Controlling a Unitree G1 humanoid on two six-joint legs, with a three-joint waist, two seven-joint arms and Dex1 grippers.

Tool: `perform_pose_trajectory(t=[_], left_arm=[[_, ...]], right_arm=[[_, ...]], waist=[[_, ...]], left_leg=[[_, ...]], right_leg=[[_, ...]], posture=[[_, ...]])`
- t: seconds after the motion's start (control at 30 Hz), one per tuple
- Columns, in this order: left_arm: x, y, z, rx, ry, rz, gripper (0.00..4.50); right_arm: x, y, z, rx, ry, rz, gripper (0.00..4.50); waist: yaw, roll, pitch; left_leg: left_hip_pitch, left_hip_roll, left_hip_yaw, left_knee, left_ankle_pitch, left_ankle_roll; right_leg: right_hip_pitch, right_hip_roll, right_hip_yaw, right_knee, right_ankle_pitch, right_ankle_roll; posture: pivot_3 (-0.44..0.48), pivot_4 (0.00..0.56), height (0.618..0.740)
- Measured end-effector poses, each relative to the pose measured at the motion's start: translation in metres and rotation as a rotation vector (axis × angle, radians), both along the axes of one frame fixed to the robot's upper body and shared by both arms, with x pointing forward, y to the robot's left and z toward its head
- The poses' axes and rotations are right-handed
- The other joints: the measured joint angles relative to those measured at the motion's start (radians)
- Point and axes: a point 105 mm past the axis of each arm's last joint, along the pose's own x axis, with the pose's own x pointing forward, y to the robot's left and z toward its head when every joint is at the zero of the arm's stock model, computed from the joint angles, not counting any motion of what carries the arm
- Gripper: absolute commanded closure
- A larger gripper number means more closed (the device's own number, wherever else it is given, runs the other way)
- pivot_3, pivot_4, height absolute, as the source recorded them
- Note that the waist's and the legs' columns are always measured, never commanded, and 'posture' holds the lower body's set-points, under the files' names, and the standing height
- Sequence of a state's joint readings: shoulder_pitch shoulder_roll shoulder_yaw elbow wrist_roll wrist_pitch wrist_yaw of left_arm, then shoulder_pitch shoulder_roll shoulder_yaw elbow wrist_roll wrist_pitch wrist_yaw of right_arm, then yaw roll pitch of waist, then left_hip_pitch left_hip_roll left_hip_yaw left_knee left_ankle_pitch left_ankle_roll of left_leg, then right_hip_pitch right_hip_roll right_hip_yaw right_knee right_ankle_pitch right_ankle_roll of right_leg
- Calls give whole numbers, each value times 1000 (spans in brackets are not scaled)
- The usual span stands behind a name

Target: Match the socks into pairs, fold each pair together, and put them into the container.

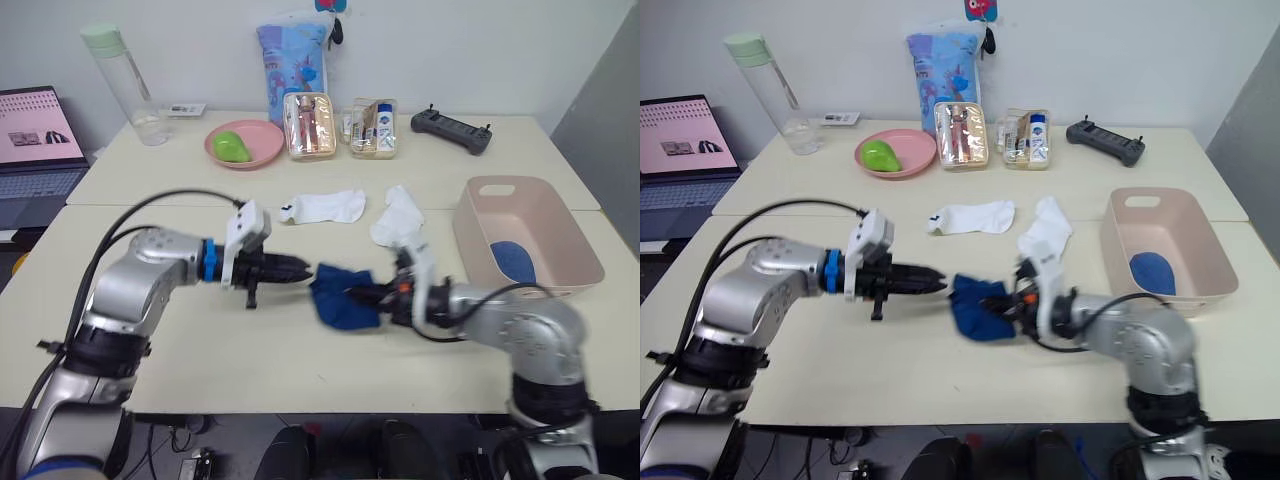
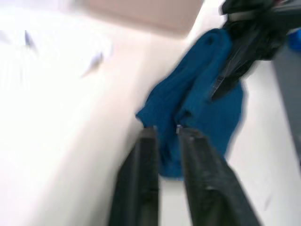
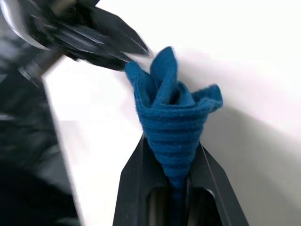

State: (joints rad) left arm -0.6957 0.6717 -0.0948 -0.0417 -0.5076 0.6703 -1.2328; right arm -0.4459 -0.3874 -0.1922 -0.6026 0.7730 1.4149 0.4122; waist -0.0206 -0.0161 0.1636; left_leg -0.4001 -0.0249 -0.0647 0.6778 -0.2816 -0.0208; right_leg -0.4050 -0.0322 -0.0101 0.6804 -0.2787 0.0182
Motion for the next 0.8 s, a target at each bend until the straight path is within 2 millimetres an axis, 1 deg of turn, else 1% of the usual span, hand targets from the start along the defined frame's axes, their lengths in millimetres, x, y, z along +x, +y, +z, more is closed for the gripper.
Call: perform_pose_trajectory(t=[0.03, 0.1, 0.13, 0.17, 0.2, 0.23, 0.27, 0.3, 0.37, 0.4, 0.43, 0.5, 0.6, 0.7, 0.77, 0.8], left_arm=[[0, -7, 13, -31, -18, -21, 2455], [1, -16, 24, -64, -33, -38, 1851], [1, -21, 28, -78, -33, -50, 1534], [3, -29, 33, -104, -38, -64, 1255], [3, -37, 39, -126, -47, -80, 990], [2, -45, 47, -147, -50, -105, 586], [1, -49, 54, -155, -65, -124, 331], [0, -52, 59, -153, -79, -139, 7], [-1, -55, 64, -143, -98, -160, 7], [0, -55, 63, -139, -97, -166, 7], [0, -57, 59, -130, -89, -171, 7], [2, -59, 53, -112, -75, -175, 7], [0, -61, 51, -105, -81, -196, 7], [-1, -63, 50, -98, -84, -203, 7], [-1, -62, 47, -92, -84, -198, 7], [-1, -61, 46, -89, -83, -196, 7]], right_arm=[[2, -14, 12, -12, -51, -47, 4500], [3, -29, 24, -17, -93, -87, 4500], [4, -37, 26, -35, -103, -109, 4500], [5, -51, 31, -78, -115, -142, 4500], [9, -66, 41, -116, -143, -188, 4500], [11, -86, 56, -164, -194, -249, 4500], [13, -104, 72, -217, -252, -310, 4500], [13, -120, 83, -286, -307, -354, 4500], [16, -152, 100, -461, -394, -433, 4500], [19, -162, 107, -524, -438, -458, 4500], [22, -167, 108, -592, -479, -451, 4500], [31, -166, 99, -721, -530, -386, 4500], [47, -163, 76, -905, -598, -265, 4500], [68, -171, 47, -1185, -685, -137, 4500], [77, -177, 26, -1318, -706, -48, 4500], [79, -180, 17, -1351, -707, -14, 4500]], waist=[[-4, -1, 0], [-19, 0, 0], [-23, 1, 0], [-20, 3, 2], [-17, 4, 3], [-12, 5, 4], [-10, 5, 4], [-9, 5, 4], [-9, 4, 3], [-12, 4, 3], [-15, 4, 3], [-20, 4, 3], [-20, 4, 3], [-16, 4, 4], [-12, 3, 4], [-11, 3, 4]], left_leg=[[1, 1, 0, 0, 0, 0], [4, 3, 2, -2, 0, 0], [4, 3, 2, -3, 0, 0], [2, 3, 1, -2, 0, 0], [2, 3, 1, -2, 0, 0], [1, 2, 2, -1, 0, 0], [2, 2, 2, -2, 0, 0], [1, 2, 2, -1, 0, 1], [2, 2, 5, -2, -1, 2], [3, 2, 8, -2, -1, 2], [4, 2, 10, -2, -1, 3], [5, 3, 12, -1, -1, 3], [5, 3, 12, -1, -1, 2], [5, 2, 14, -1, -1, 2], [5, 2, 16, -1, 0, 1], [4, 2, 16, -1, 1, -1]], right_leg=[[0, -1, 1, 0, 0, 0], [0, 0, 3, 2, 0, 0], [0, 1, 3, 2, 0, -1], [0, 1, 1, 3, 0, -1], [-1, 1, 1, 3, 0, -1], [0, 1, 1, 3, 0, -1], [0, 1, 1, 1, 0, -1], [0, 1, 1, 1, 0, -1], [1, 3, 2, 0, -1, 1], [1, 2, 3, 0, -1, 1], [1, 0, 5, 1, -1, 1], [1, 0, 7, 2, -1, 1], [1, 1, 11, 2, -1, 1], [0, 1, 13, 2, 0, 2], [-1, 1, 15, 2, 0, 2], [-2, 1, 15, 1, 0, 2]], posture=[[0, 150, 733], [0, 150, 733], [0, 150, 733], [0, 150, 733], [0, 150, 733], [0, 150, 733], [0, 150, 733], [0, 150, 733], [0, 150, 733], [0, 150, 733], [0, 150, 733], [0, 150, 733], [0, 150, 733], [0, 150, 733], [0, 150, 733], [0, 150, 733]])
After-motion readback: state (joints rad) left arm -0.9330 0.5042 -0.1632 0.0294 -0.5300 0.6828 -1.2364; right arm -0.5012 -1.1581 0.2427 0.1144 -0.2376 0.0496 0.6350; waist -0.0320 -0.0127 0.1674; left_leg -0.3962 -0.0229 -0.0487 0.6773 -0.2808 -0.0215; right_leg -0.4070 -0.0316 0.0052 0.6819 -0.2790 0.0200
